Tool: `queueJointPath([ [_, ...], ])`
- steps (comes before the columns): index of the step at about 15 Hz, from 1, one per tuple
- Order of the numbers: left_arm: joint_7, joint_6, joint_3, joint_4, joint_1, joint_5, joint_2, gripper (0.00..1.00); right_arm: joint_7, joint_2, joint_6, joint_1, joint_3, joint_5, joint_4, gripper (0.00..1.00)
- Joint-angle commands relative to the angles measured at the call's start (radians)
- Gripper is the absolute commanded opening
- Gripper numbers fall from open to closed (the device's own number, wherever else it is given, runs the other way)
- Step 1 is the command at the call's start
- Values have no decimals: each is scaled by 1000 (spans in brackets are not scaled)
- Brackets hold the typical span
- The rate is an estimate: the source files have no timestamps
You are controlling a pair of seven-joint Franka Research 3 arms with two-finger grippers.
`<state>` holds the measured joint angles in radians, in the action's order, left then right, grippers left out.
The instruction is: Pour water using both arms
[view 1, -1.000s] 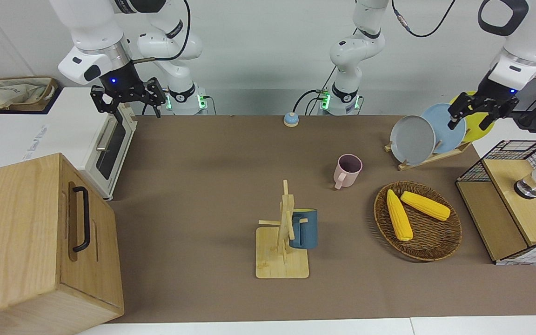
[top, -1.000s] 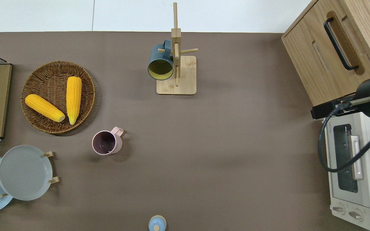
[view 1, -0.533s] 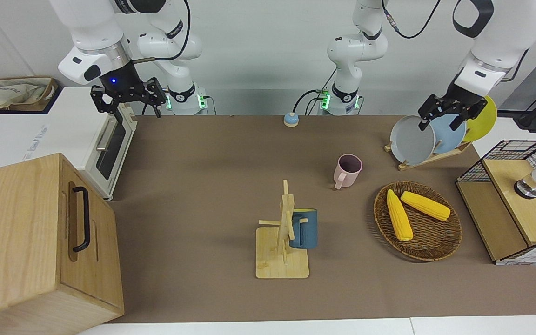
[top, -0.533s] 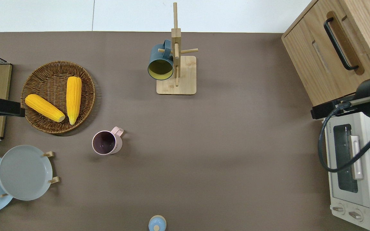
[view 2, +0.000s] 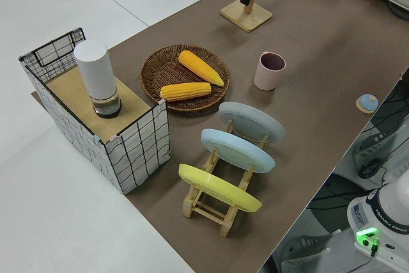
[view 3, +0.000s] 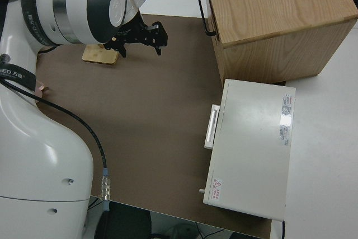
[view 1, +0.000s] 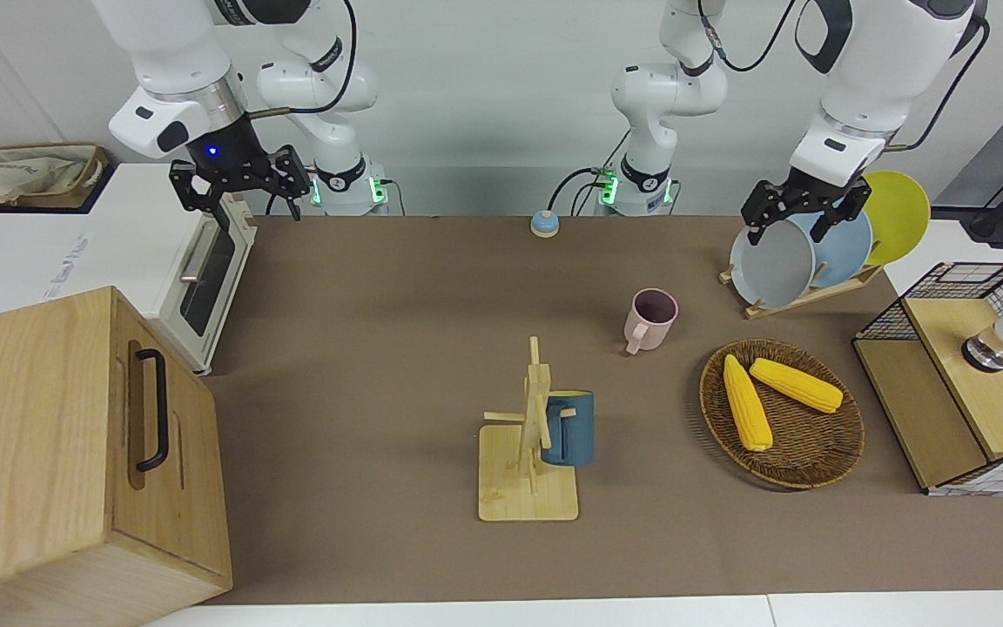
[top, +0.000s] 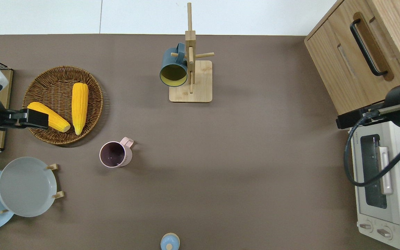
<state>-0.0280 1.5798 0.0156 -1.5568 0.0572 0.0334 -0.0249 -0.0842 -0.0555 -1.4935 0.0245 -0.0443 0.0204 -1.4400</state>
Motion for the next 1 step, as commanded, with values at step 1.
queueJointPath([
  [1,-6,-53,14,12,15,19,2,1000,0,8,-7,-3,-2,-4,-2,987],
])
